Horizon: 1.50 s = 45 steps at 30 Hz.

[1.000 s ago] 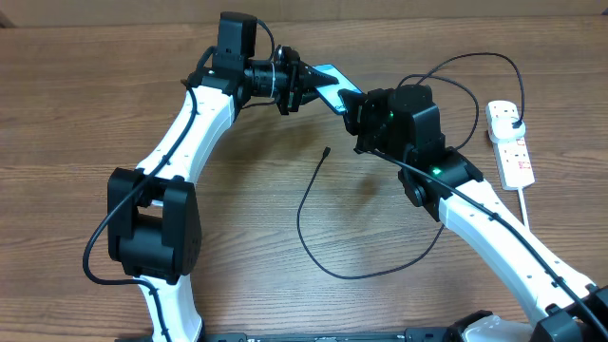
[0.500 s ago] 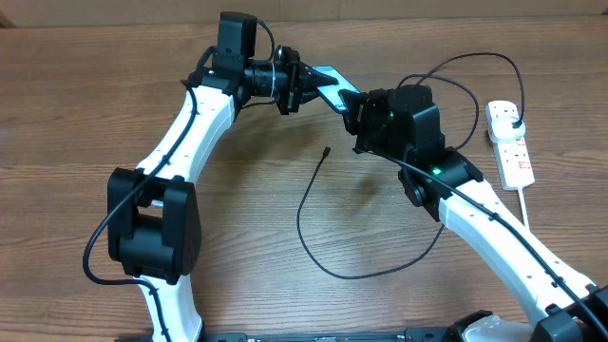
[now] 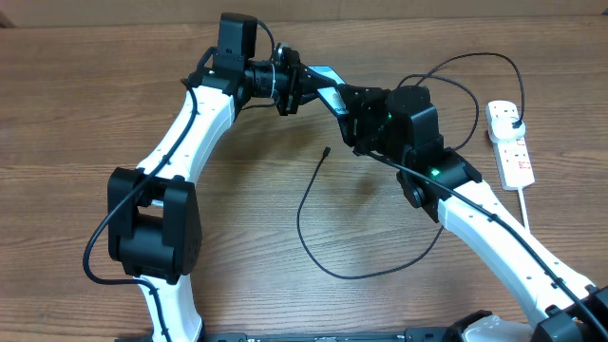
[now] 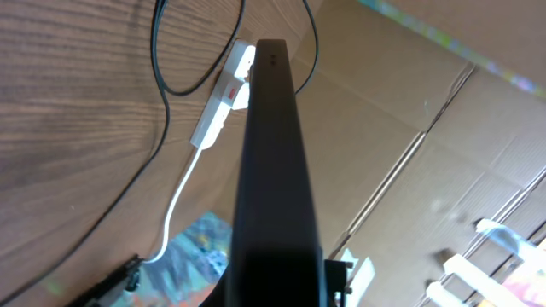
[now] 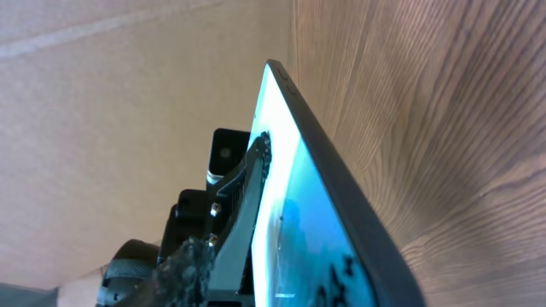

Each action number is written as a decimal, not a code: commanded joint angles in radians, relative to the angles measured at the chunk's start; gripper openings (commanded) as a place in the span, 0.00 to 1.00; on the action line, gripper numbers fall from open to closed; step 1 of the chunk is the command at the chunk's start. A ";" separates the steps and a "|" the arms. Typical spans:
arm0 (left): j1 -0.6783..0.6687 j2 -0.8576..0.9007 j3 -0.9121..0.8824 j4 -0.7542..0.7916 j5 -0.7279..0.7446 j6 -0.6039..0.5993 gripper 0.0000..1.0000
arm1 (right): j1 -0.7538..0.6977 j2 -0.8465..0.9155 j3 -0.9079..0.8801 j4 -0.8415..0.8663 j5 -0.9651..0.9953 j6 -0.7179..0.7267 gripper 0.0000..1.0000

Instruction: Plug charger to phone and switch on socket

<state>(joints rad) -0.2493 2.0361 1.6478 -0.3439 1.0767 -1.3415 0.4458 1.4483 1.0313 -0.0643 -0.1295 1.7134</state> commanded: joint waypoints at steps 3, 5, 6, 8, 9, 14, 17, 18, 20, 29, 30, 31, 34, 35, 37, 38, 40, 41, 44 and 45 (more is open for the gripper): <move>0.022 -0.001 0.006 0.005 0.103 0.228 0.04 | -0.035 -0.031 0.018 -0.029 -0.043 -0.239 0.52; 0.042 -0.001 0.006 0.005 0.154 0.313 0.04 | -0.069 -0.031 0.018 -0.090 -0.075 -0.321 0.55; 0.052 -0.001 0.006 0.005 0.184 0.353 0.04 | -0.089 -0.031 0.018 -0.129 -0.088 -0.360 0.55; 0.072 -0.001 0.006 0.005 0.252 0.424 0.04 | -0.130 -0.031 0.018 -0.203 -0.125 -0.454 0.56; 0.083 -0.001 0.006 0.005 0.285 0.454 0.04 | -0.153 -0.031 0.018 -0.239 -0.145 -0.502 0.56; 0.126 -0.001 0.006 0.005 0.430 0.509 0.04 | -0.235 -0.031 0.018 -0.373 -0.251 -0.765 0.56; 0.146 -0.001 0.006 0.004 0.506 0.537 0.04 | -0.245 -0.031 0.018 -0.449 -0.310 -0.912 0.56; 0.152 -0.001 0.006 -0.008 0.506 0.543 0.04 | -0.245 -0.031 0.018 -0.472 -0.319 -0.943 0.56; 0.164 -0.001 0.006 -0.025 0.506 0.558 0.04 | -0.234 -0.031 0.018 -0.532 -0.324 -0.989 0.49; 0.209 -0.006 0.006 -0.150 0.506 0.651 0.04 | -0.146 -0.029 0.038 -0.616 -0.312 -0.990 0.46; 0.219 -0.010 0.006 -0.195 0.506 0.696 0.04 | -0.144 -0.026 0.048 -0.626 -0.309 -0.990 0.46; 0.228 -0.014 0.006 -0.248 0.506 0.753 0.04 | -0.143 -0.019 0.061 -0.637 -0.309 -1.001 0.46; 0.267 -0.026 0.006 -0.473 0.506 0.969 0.04 | -0.144 0.023 0.130 -0.704 -0.297 -1.038 0.46; 0.283 -0.028 0.006 -0.566 0.505 1.054 0.04 | -0.143 0.043 0.160 -0.731 -0.288 -1.043 0.46; 0.311 -0.029 0.006 -0.745 0.497 1.229 0.04 | -0.141 0.082 0.212 -0.763 -0.279 -1.061 0.46; 0.323 -0.029 0.006 -0.850 0.475 1.318 0.04 | -0.138 0.105 0.240 -0.777 -0.270 -1.061 0.46; 0.340 -0.029 0.006 -1.019 0.436 1.468 0.04 | -0.130 0.153 0.293 -0.787 -0.251 -1.060 0.45; 0.342 -0.029 0.006 -1.079 0.435 1.527 0.04 | -0.124 0.179 0.314 -0.787 -0.245 -1.055 0.45; 0.341 -0.029 0.006 -1.194 0.436 1.593 0.04 | -0.101 0.284 0.370 -0.786 -0.238 -1.020 0.42; 0.341 -0.029 0.006 -1.205 0.436 1.593 0.04 | -0.095 0.317 0.381 -0.783 -0.238 -1.003 0.41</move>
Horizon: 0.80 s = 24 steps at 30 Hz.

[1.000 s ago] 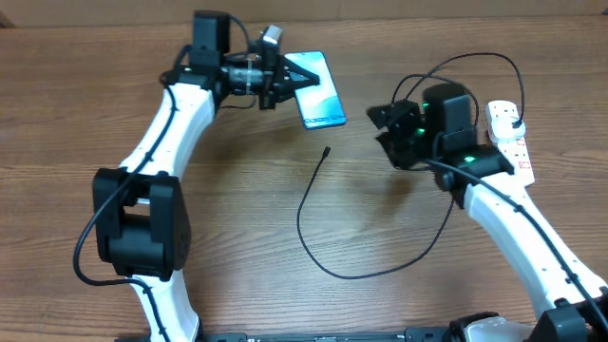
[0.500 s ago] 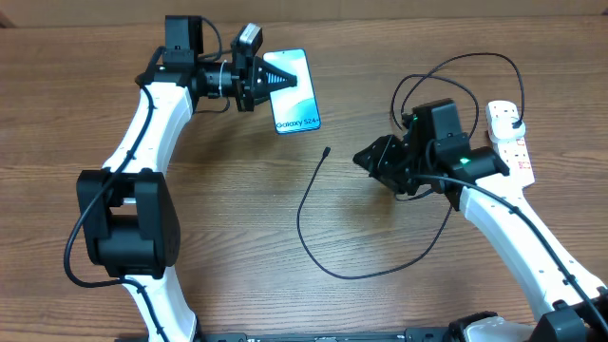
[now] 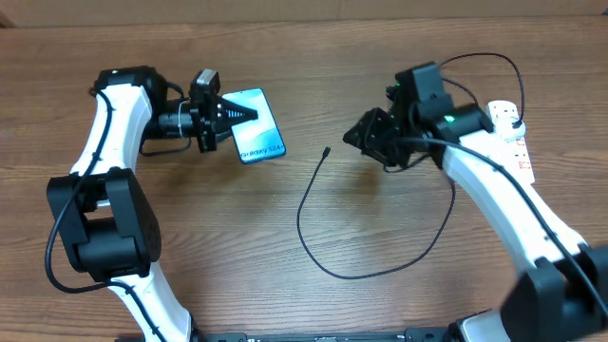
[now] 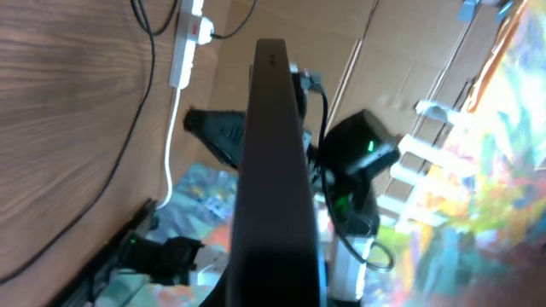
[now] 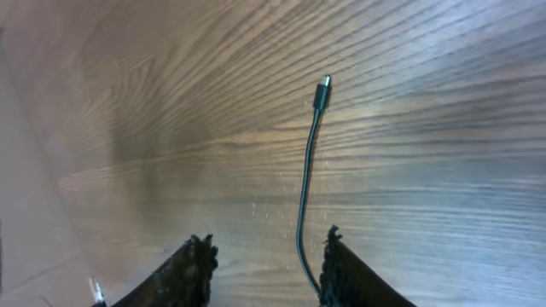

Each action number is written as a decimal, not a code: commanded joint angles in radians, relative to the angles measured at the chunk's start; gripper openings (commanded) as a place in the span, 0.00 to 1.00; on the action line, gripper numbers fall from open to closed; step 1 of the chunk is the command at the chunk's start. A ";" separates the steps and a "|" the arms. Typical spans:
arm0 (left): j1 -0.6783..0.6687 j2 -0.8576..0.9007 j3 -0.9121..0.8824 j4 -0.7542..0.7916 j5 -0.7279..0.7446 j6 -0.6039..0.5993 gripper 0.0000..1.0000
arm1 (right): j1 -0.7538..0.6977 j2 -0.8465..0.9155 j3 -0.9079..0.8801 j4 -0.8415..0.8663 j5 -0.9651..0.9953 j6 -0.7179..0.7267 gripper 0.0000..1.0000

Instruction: Plug charger to phone and switch on socket

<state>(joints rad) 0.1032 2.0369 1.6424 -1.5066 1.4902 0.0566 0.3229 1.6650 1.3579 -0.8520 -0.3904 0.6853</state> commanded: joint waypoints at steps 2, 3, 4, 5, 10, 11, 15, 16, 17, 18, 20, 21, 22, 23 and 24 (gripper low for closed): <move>-0.012 -0.029 0.011 -0.050 0.023 0.194 0.04 | 0.042 0.157 0.066 0.022 0.023 0.054 0.40; -0.012 -0.029 0.011 -0.049 0.023 0.194 0.04 | 0.048 0.178 0.067 0.036 0.023 0.073 0.37; -0.010 -0.029 0.011 -0.047 0.022 0.194 0.04 | 0.055 0.200 0.066 0.052 0.023 0.097 0.36; -0.009 -0.029 0.011 -0.045 0.022 0.194 0.04 | 0.061 0.219 0.066 0.066 0.023 0.115 0.35; -0.006 -0.029 0.011 -0.028 0.022 0.189 0.04 | 0.093 0.293 0.066 0.160 0.023 0.203 0.32; -0.005 -0.029 0.011 -0.027 0.023 0.189 0.04 | 0.097 0.303 0.066 0.180 0.023 0.206 0.32; -0.003 -0.029 0.011 -0.002 0.026 0.158 0.04 | 0.101 0.340 0.066 0.223 0.027 0.212 0.29; -0.003 -0.029 0.011 0.002 0.026 0.151 0.04 | 0.101 0.346 0.066 0.221 0.031 0.217 0.29; -0.003 -0.029 0.011 0.005 0.026 0.151 0.04 | 0.101 0.359 0.066 0.220 0.035 0.217 0.29; -0.003 -0.029 0.011 0.007 0.026 0.151 0.04 | 0.101 0.364 0.066 0.220 0.035 0.217 0.29; -0.003 -0.029 0.011 0.018 0.025 0.142 0.04 | 0.102 0.376 0.066 0.220 0.035 0.217 0.29; -0.003 -0.029 0.011 0.022 0.026 0.137 0.04 | 0.102 0.384 0.066 0.220 0.040 0.217 0.29; -0.003 -0.029 0.011 0.026 0.026 0.131 0.04 | 0.103 0.389 0.066 0.220 0.042 0.217 0.29; -0.003 -0.029 0.011 0.031 0.025 0.121 0.04 | 0.103 0.396 0.066 0.222 0.042 0.216 0.29; -0.003 -0.029 0.011 0.035 0.025 0.119 0.04 | 0.103 0.403 0.066 0.223 0.042 0.217 0.29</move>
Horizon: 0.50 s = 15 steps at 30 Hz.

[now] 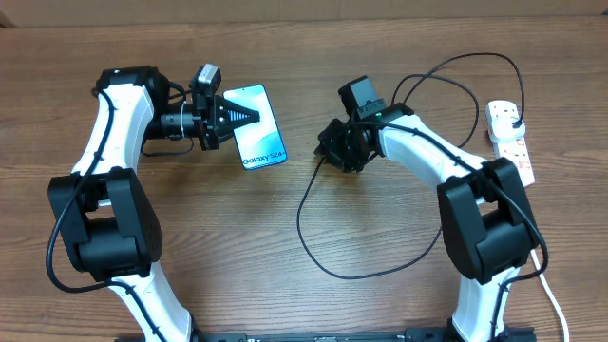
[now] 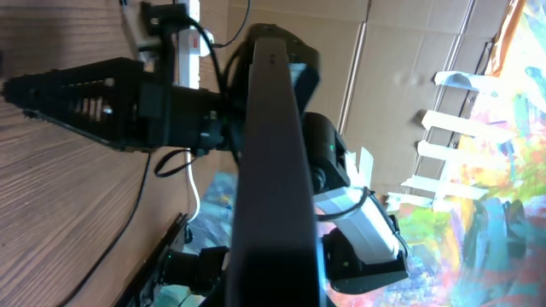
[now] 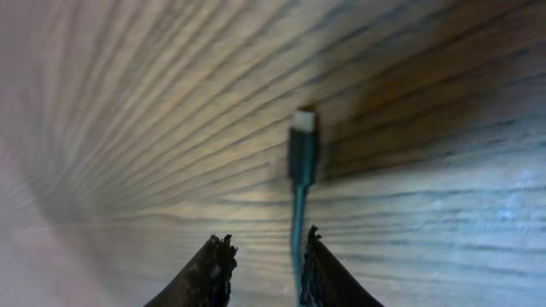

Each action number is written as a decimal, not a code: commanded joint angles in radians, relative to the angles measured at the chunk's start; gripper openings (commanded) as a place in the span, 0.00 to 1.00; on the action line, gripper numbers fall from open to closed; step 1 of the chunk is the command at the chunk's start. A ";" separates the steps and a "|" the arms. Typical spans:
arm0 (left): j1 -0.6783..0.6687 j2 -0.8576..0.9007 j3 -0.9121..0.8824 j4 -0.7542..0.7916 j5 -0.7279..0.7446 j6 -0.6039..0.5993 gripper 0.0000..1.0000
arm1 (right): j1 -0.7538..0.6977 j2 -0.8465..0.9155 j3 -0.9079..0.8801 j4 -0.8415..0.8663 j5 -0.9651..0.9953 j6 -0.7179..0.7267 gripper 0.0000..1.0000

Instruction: Plug charger to phone and switch on socket

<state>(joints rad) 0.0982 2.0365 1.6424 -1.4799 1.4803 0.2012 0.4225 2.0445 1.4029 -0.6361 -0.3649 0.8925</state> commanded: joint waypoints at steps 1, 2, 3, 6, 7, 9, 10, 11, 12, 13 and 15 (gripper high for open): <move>0.002 -0.029 0.011 0.008 0.035 -0.026 0.04 | 0.004 0.029 0.021 0.007 0.016 0.010 0.29; 0.002 -0.029 0.011 0.008 0.035 -0.026 0.04 | 0.005 0.037 0.021 0.008 0.019 0.010 0.29; 0.002 -0.029 0.011 0.008 0.035 -0.026 0.04 | 0.005 0.040 0.021 0.010 0.021 0.010 0.29; 0.000 -0.029 0.011 0.008 0.035 -0.026 0.04 | 0.009 0.047 0.019 0.039 0.026 0.009 0.29; -0.001 -0.029 0.011 0.009 0.035 -0.026 0.04 | 0.011 0.048 0.019 0.049 0.028 0.009 0.29; -0.001 -0.029 0.011 0.013 0.035 -0.026 0.04 | 0.017 0.048 0.019 0.061 0.037 0.010 0.29; -0.001 -0.029 0.011 0.013 0.035 -0.026 0.04 | 0.020 0.048 0.019 0.061 0.048 0.010 0.29; -0.001 -0.029 0.011 0.012 0.035 -0.026 0.04 | 0.023 0.048 0.019 0.059 0.062 0.010 0.29; -0.001 -0.029 0.011 0.012 0.035 -0.026 0.04 | 0.026 0.048 0.019 0.055 0.075 0.010 0.29; -0.001 -0.029 0.011 0.012 0.035 -0.026 0.04 | 0.028 0.048 0.018 0.054 0.082 0.010 0.29; -0.001 -0.029 0.011 0.012 0.035 -0.026 0.04 | 0.031 0.049 0.018 0.053 0.085 0.010 0.29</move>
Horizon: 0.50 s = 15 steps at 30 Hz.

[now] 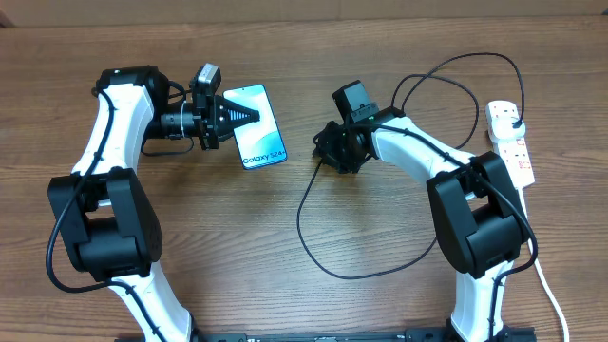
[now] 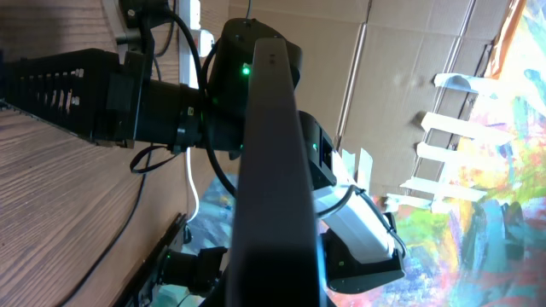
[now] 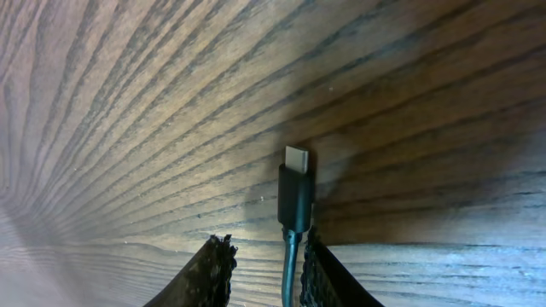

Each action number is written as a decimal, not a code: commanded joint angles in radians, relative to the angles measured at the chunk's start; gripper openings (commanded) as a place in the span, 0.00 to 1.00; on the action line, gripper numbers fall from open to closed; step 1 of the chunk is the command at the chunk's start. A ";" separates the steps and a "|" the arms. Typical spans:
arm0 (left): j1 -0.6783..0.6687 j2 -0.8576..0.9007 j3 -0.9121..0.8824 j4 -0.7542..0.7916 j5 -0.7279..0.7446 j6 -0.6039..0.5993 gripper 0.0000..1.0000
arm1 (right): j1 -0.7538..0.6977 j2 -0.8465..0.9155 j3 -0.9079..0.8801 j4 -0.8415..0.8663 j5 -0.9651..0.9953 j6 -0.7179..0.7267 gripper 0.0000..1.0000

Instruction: Plug charger to phone and switch on socket

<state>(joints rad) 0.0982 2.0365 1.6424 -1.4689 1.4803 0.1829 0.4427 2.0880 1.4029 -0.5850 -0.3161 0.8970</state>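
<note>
The phone [image 1: 261, 142], its blue screen facing up, is held above the table at back left with my left gripper [image 1: 237, 116] shut on its top end. The left wrist view shows it edge-on as a dark bar [image 2: 273, 170] that hides the fingers. The black charger cable [image 1: 313, 242] loops over the table. Its plug [image 3: 294, 196] lies flat on the wood. My right gripper [image 1: 325, 154] is low over it and open [image 3: 266, 243]. The cord runs between the fingers [image 3: 317, 271], close to the right one. The white socket strip [image 1: 508, 142] lies at far right.
A white lead [image 1: 546, 285] runs from the strip toward the front right edge. The other end of the black cable is plugged into the strip's far end [image 1: 513, 119]. The wooden table [image 1: 237, 247] shows bare wood in front of the arms.
My right gripper has edged a little further left along the cable. The plug now sits nearer its fingers and shows sharply. The left gripper and the phone have not moved.
First both grippers met at the phone, held in the air at back centre. Then the left gripper held the phone alone at back left, and the right hung open above the plug. After that the right gripper was low at the plug, where it stays.
</note>
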 commanded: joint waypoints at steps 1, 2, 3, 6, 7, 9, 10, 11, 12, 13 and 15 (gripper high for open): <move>-0.001 -0.029 0.011 0.002 0.035 -0.008 0.04 | 0.012 0.006 0.018 0.002 0.040 0.005 0.29; -0.001 -0.029 0.011 0.003 0.035 -0.008 0.04 | 0.015 0.009 0.018 0.001 0.048 0.005 0.29; -0.001 -0.029 0.011 0.003 0.035 -0.008 0.04 | 0.019 0.012 0.018 0.001 0.056 0.005 0.29; -0.001 -0.029 0.011 0.003 0.033 -0.008 0.04 | 0.029 0.028 0.018 0.001 0.089 0.005 0.28; -0.001 -0.029 0.011 0.003 0.030 -0.007 0.04 | 0.034 0.035 0.018 0.002 0.096 0.005 0.28; -0.001 -0.029 0.011 0.004 0.026 -0.007 0.04 | 0.035 0.050 0.018 0.002 0.099 0.005 0.28; -0.001 -0.029 0.011 0.004 0.022 -0.007 0.04 | 0.035 0.057 0.018 0.002 0.098 0.005 0.27; -0.001 -0.029 0.011 0.004 0.019 -0.007 0.04 | 0.035 0.066 0.018 0.003 0.098 0.005 0.27; -0.001 -0.029 0.011 0.004 0.012 -0.007 0.04 | 0.035 0.071 0.018 0.002 0.099 0.005 0.27; -0.001 -0.029 0.011 0.004 0.008 -0.007 0.04 | 0.035 0.078 0.017 0.001 0.100 0.004 0.27; -0.001 -0.029 0.011 0.003 0.005 -0.007 0.04 | 0.035 0.083 0.017 -0.001 0.100 0.004 0.27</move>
<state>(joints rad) 0.0982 2.0365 1.6424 -1.4658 1.4681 0.1829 0.4721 2.1132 1.4208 -0.5789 -0.2550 0.8974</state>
